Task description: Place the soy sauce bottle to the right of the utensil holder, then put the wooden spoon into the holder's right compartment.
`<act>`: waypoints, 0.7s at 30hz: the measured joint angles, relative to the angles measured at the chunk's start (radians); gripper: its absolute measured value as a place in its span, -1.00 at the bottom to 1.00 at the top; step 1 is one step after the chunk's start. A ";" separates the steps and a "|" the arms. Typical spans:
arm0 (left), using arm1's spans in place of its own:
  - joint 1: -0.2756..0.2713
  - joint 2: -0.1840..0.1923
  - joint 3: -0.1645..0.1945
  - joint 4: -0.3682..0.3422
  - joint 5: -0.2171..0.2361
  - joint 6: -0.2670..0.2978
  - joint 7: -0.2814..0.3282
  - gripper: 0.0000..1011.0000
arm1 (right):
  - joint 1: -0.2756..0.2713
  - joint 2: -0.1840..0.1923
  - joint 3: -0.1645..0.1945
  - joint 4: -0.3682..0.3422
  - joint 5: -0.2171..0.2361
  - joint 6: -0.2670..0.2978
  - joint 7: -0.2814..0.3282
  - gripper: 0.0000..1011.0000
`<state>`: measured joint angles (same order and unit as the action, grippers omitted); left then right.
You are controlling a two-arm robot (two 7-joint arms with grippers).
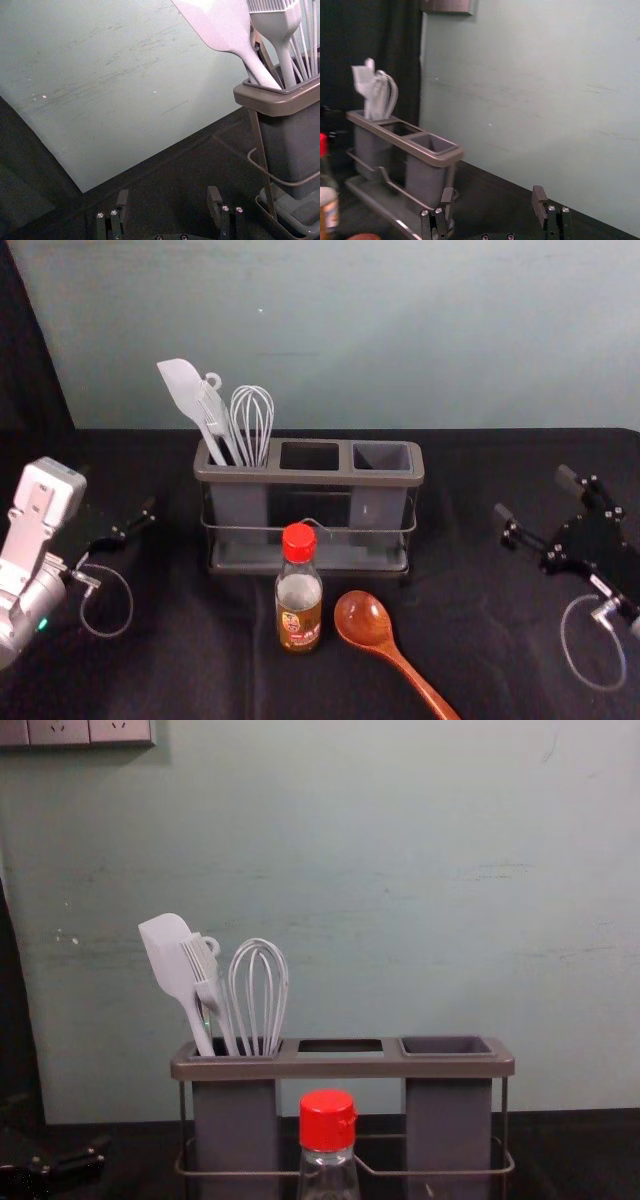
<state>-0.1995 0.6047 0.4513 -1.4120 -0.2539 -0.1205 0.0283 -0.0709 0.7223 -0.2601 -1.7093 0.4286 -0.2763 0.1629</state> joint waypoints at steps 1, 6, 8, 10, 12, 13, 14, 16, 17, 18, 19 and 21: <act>0.000 0.000 0.000 0.000 0.000 0.000 0.000 1.00 | -0.016 0.007 0.008 -0.016 0.012 -0.004 0.014 0.99; 0.000 0.000 0.000 0.000 0.000 0.000 0.000 1.00 | -0.052 0.034 0.020 -0.060 0.060 -0.001 0.082 0.99; 0.000 0.000 0.000 0.000 0.000 0.000 0.000 1.00 | -0.060 0.040 0.021 -0.075 0.087 0.000 0.122 0.99; 0.000 0.000 0.000 0.000 0.000 0.000 0.000 1.00 | -0.063 0.043 0.019 -0.086 0.113 0.004 0.163 0.99; 0.000 0.000 0.000 0.000 0.000 0.000 0.000 1.00 | -0.061 0.044 0.013 -0.092 0.132 0.009 0.194 0.99; 0.000 0.000 0.000 0.000 0.000 0.000 0.000 1.00 | -0.055 0.043 0.005 -0.095 0.148 0.017 0.225 0.99; 0.000 0.000 0.000 0.000 0.000 0.000 0.000 1.00 | -0.049 0.042 -0.001 -0.097 0.157 0.023 0.241 0.99; 0.000 0.000 0.000 0.000 0.000 0.000 0.000 1.00 | -0.034 0.036 -0.016 -0.098 0.170 0.038 0.275 0.99; 0.000 0.000 0.000 0.000 0.000 0.000 0.000 1.00 | -0.016 0.029 -0.034 -0.097 0.177 0.056 0.305 0.99; 0.000 0.000 0.000 0.000 0.000 0.000 0.000 1.00 | -0.004 0.024 -0.044 -0.094 0.178 0.066 0.318 0.99; 0.000 0.000 0.000 0.000 0.000 0.000 0.000 1.00 | 0.008 0.017 -0.054 -0.091 0.178 0.077 0.329 0.99; 0.000 0.000 0.000 0.000 0.000 0.000 0.000 1.00 | 0.046 -0.003 -0.083 -0.076 0.173 0.106 0.357 0.99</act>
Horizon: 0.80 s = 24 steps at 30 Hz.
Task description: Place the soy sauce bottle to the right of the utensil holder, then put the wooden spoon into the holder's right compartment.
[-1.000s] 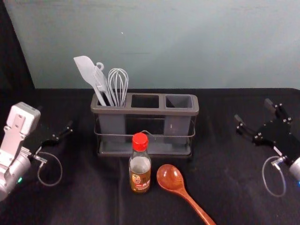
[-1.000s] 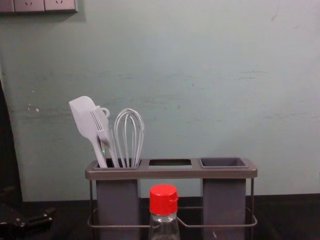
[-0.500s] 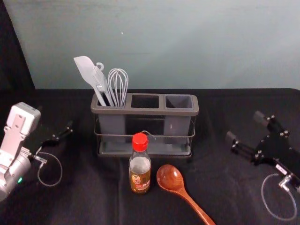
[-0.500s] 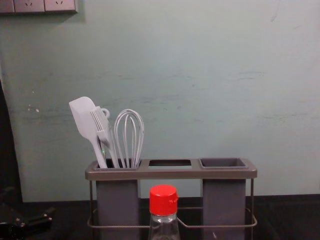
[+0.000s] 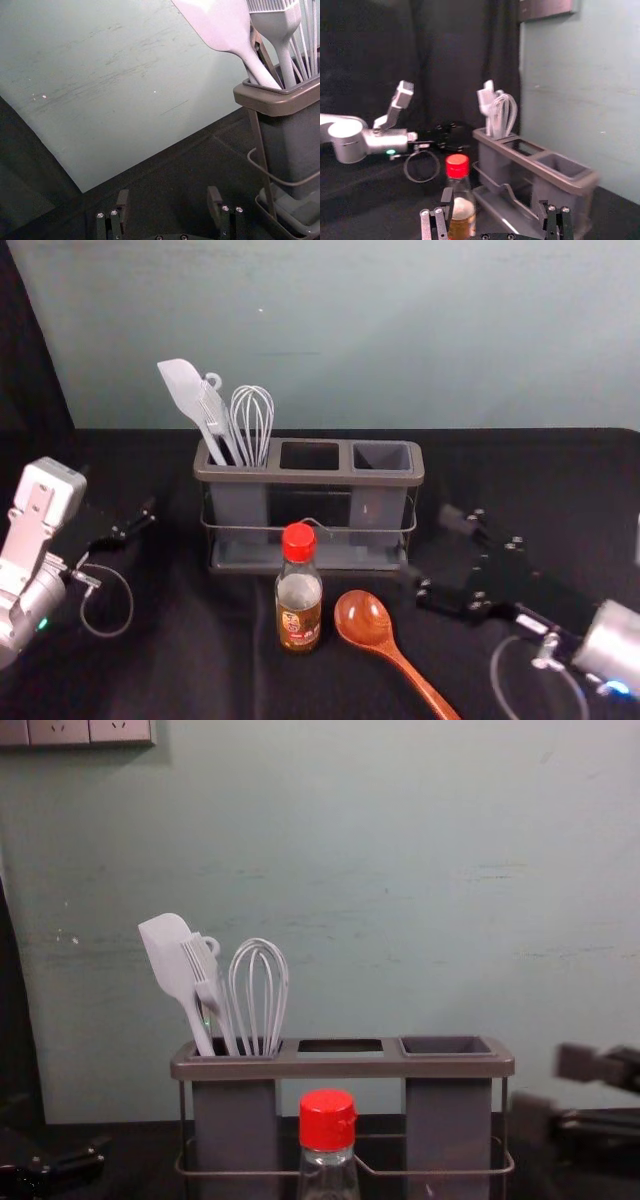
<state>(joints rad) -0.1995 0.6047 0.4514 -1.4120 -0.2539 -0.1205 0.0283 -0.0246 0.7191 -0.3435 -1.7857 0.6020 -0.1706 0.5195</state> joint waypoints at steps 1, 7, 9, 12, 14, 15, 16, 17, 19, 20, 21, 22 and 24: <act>0.000 0.000 0.000 0.000 0.000 0.000 0.000 1.00 | 0.027 -0.017 -0.020 0.015 -0.010 0.020 0.014 0.99; 0.000 0.000 0.000 0.000 0.000 0.000 0.000 1.00 | 0.114 -0.068 -0.079 0.064 -0.055 0.084 0.047 0.99; 0.000 0.000 0.000 0.000 0.000 0.000 0.000 1.00 | 0.145 -0.089 -0.097 0.083 -0.072 0.101 0.058 0.99; 0.000 0.000 0.000 0.000 0.000 0.000 0.000 1.00 | 0.169 -0.106 -0.113 0.102 -0.085 0.112 0.070 0.99; 0.000 0.000 0.000 0.000 0.000 0.000 0.000 1.00 | 0.196 -0.126 -0.129 0.125 -0.097 0.119 0.081 0.99; 0.000 0.000 0.000 0.000 0.000 0.000 0.000 1.00 | 0.196 -0.126 -0.129 0.125 -0.097 0.119 0.081 0.99; 0.000 0.000 0.000 0.000 0.000 0.000 0.000 1.00 | 0.208 -0.136 -0.137 0.138 -0.101 0.122 0.088 0.99; 0.000 0.000 0.000 0.000 0.000 0.000 0.000 1.00 | 0.215 -0.140 -0.141 0.145 -0.104 0.124 0.091 0.99; 0.000 0.000 0.000 0.000 0.000 0.000 0.000 1.00 | 0.232 -0.152 -0.152 0.160 -0.109 0.128 0.098 0.99; 0.000 0.000 0.000 0.000 0.000 0.000 0.000 1.00 | 0.238 -0.156 -0.156 0.166 -0.111 0.130 0.101 0.99; 0.000 0.000 0.000 0.000 0.000 0.000 0.000 1.00 | 0.243 -0.159 -0.159 0.170 -0.113 0.132 0.102 0.99; 0.000 0.000 0.000 0.000 0.000 0.000 0.000 1.00 | 0.254 -0.165 -0.167 0.177 -0.117 0.136 0.108 0.99; 0.000 0.000 0.000 0.000 0.000 0.000 0.000 1.00 | 0.264 -0.170 -0.175 0.183 -0.121 0.140 0.115 0.99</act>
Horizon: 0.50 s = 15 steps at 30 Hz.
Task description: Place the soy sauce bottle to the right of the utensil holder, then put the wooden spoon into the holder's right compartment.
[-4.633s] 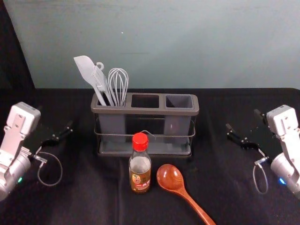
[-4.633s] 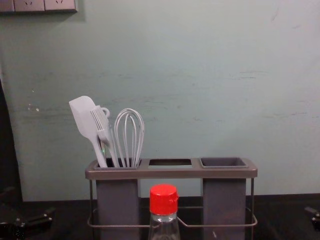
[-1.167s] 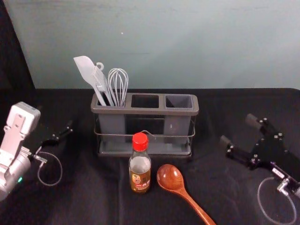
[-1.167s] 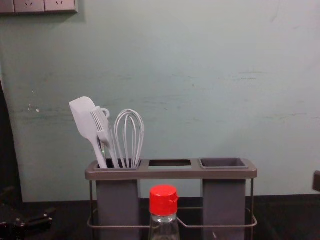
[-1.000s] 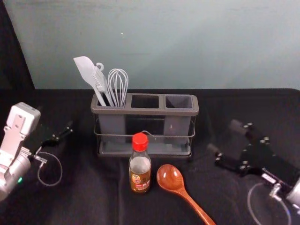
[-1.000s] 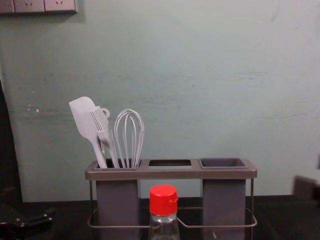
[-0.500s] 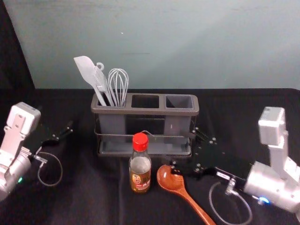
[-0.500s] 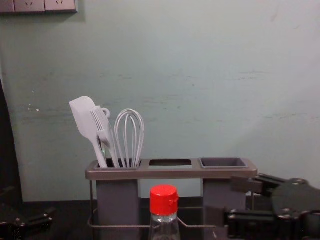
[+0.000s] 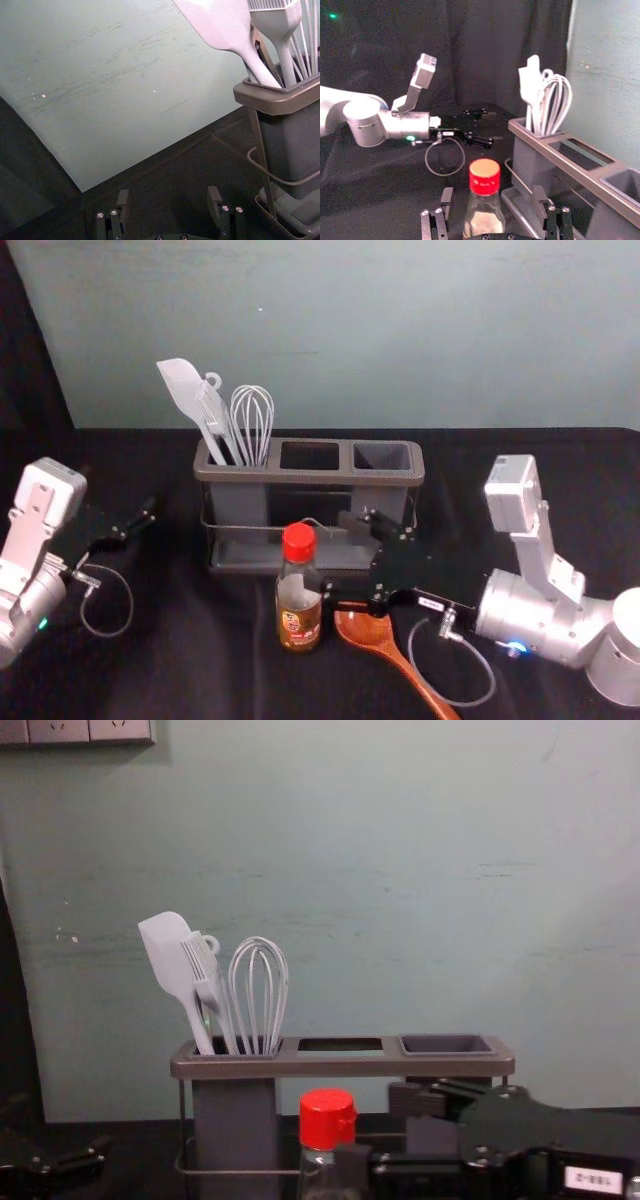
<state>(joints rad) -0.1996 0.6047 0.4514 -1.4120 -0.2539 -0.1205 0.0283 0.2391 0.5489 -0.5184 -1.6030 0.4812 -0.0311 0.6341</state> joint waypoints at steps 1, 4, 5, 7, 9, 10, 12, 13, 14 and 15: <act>0.000 0.000 0.000 0.000 0.000 0.000 0.000 1.00 | 0.009 -0.005 -0.008 0.004 -0.003 0.003 0.005 0.99; 0.000 0.000 0.000 0.000 0.000 0.000 0.000 1.00 | 0.023 -0.015 -0.023 0.012 -0.007 0.007 0.014 0.99; 0.000 0.000 0.000 0.000 0.000 0.000 0.000 1.00 | 0.027 -0.017 -0.026 0.014 -0.008 0.007 0.016 0.99; 0.000 0.000 0.000 0.000 0.000 0.000 0.000 1.00 | 0.034 -0.024 -0.034 0.020 -0.008 0.009 0.020 0.99; 0.000 0.000 0.000 0.000 0.000 0.000 0.000 1.00 | 0.039 -0.028 -0.038 0.024 -0.008 0.009 0.022 0.99; 0.000 0.000 0.000 0.000 0.000 0.000 0.000 1.00 | 0.042 -0.032 -0.042 0.028 -0.007 0.009 0.023 0.99; 0.000 0.000 0.000 0.000 0.000 0.000 0.000 1.00 | 0.045 -0.036 -0.045 0.032 -0.007 0.009 0.024 0.99; 0.000 0.000 0.000 0.000 0.000 0.000 0.000 1.00 | 0.047 -0.038 -0.046 0.034 -0.007 0.008 0.024 0.99; 0.000 0.000 0.000 0.000 0.000 0.000 0.000 1.00 | 0.049 -0.041 -0.047 0.038 -0.007 0.006 0.023 0.99; 0.000 0.000 0.000 0.000 0.000 0.000 0.000 1.00 | 0.050 -0.043 -0.048 0.039 -0.007 0.004 0.023 0.99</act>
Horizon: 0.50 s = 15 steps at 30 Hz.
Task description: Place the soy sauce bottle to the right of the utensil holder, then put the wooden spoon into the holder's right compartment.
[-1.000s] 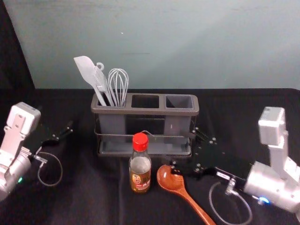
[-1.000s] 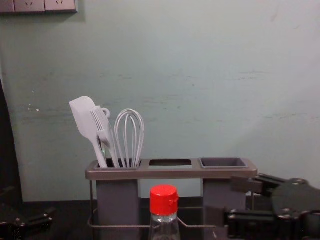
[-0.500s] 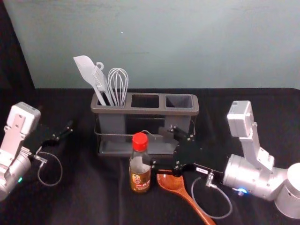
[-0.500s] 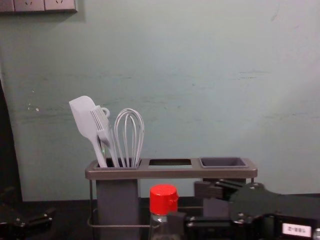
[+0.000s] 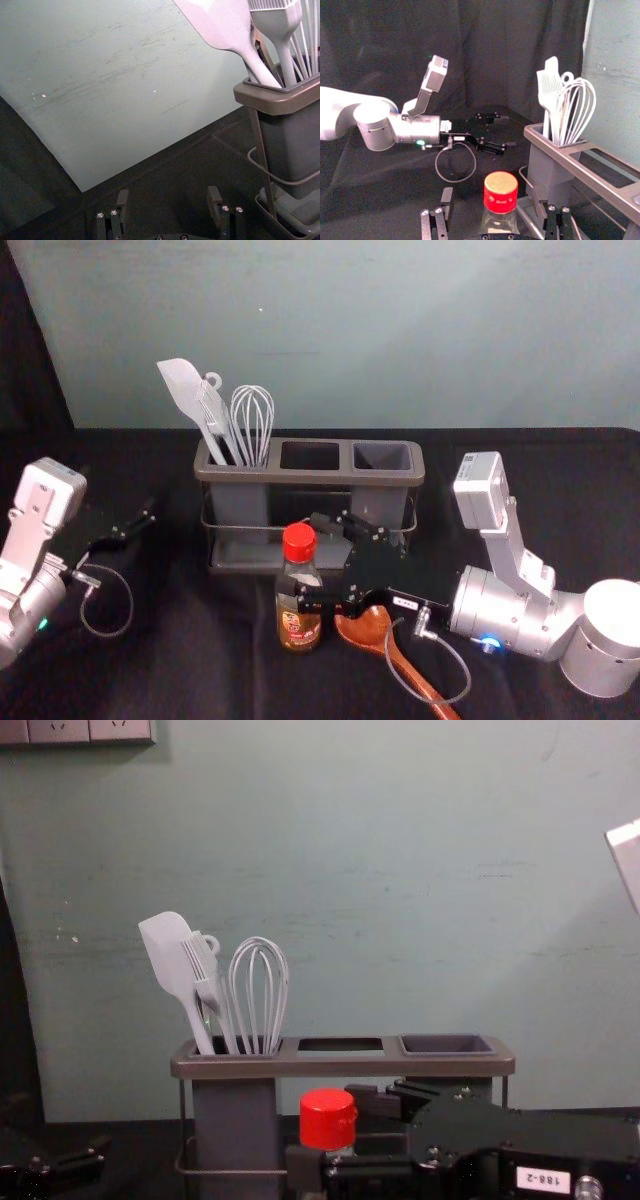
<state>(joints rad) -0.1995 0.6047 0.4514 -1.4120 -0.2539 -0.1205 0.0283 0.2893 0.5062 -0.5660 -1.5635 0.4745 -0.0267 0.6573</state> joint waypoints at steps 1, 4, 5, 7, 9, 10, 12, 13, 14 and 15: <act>0.000 0.000 0.000 0.000 0.000 0.000 0.000 1.00 | 0.001 -0.001 0.000 0.001 0.000 -0.002 0.000 0.99; 0.000 0.000 0.000 0.000 0.000 0.000 0.000 1.00 | 0.007 -0.006 -0.003 0.007 -0.001 -0.009 -0.002 0.99; 0.000 0.000 0.000 0.000 0.000 0.000 0.000 1.00 | 0.009 -0.008 -0.003 0.009 -0.001 -0.011 -0.003 0.99; 0.000 0.000 0.000 0.000 0.000 0.000 0.000 1.00 | 0.012 -0.011 -0.004 0.012 -0.002 -0.013 -0.003 0.99; 0.000 0.000 0.000 0.000 0.000 0.000 0.000 1.00 | 0.015 -0.014 -0.004 0.016 -0.002 -0.016 -0.004 0.99; 0.000 0.000 0.000 0.000 0.000 0.000 0.000 1.00 | 0.019 -0.017 -0.005 0.021 -0.002 -0.017 -0.004 0.99; 0.000 0.000 0.000 0.000 0.000 0.000 0.000 1.00 | 0.023 -0.021 -0.006 0.027 -0.003 -0.018 -0.005 0.99; 0.000 0.000 0.000 0.000 0.000 0.000 0.000 1.00 | 0.027 -0.024 -0.007 0.032 -0.003 -0.018 -0.005 0.99; 0.000 0.000 0.000 0.000 0.000 0.000 0.000 1.00 | 0.030 -0.025 -0.008 0.036 -0.004 -0.018 -0.005 0.99; 0.000 0.000 0.000 0.000 0.000 0.000 0.000 1.00 | 0.032 -0.027 -0.009 0.039 -0.004 -0.018 -0.005 0.99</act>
<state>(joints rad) -0.1996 0.6047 0.4514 -1.4120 -0.2539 -0.1205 0.0283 0.3215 0.4794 -0.5747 -1.5245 0.4705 -0.0442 0.6523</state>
